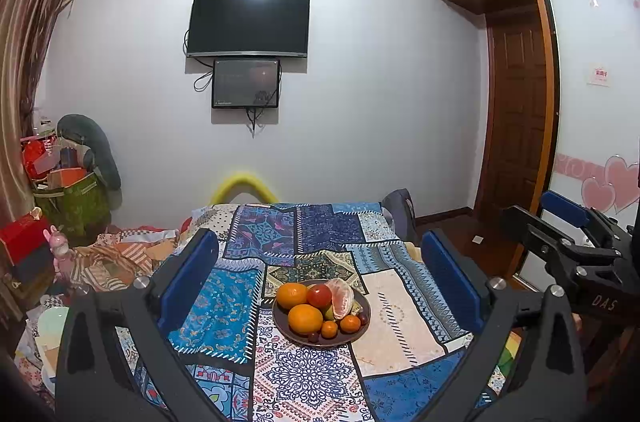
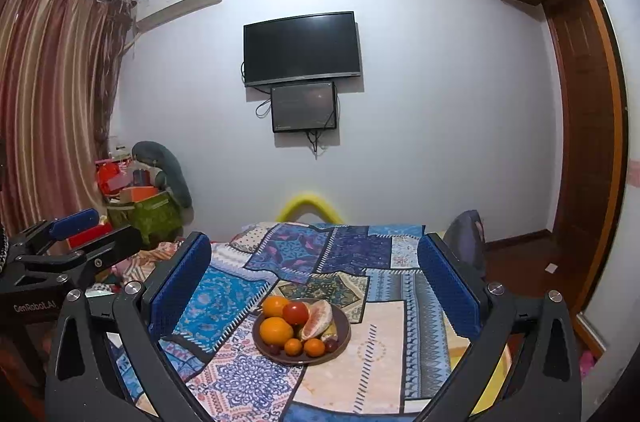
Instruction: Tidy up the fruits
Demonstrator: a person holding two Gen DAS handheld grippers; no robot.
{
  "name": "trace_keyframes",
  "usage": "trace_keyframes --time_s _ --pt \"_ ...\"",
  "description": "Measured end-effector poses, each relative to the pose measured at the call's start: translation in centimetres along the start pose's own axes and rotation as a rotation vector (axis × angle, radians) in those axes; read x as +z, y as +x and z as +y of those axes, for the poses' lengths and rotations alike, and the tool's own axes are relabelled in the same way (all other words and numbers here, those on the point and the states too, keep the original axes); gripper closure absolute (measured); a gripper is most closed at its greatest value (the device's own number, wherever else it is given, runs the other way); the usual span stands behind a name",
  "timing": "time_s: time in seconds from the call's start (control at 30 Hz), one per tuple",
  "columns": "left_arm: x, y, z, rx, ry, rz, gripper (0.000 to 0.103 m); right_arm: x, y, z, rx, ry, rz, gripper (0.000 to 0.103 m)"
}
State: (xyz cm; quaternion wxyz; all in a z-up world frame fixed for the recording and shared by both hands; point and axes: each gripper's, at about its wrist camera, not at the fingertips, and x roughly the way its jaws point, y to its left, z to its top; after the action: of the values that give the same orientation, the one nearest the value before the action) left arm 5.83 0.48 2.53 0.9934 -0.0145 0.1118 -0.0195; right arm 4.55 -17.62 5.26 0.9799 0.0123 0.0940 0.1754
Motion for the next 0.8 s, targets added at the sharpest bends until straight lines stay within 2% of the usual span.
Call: trace_keyframes --time_s 0.8 --pt "-0.19 0.16 -0.12 -0.024 0.003 0.004 0.000 0.03 0.25 0.06 -0.005 -0.007 0.002 0.000"
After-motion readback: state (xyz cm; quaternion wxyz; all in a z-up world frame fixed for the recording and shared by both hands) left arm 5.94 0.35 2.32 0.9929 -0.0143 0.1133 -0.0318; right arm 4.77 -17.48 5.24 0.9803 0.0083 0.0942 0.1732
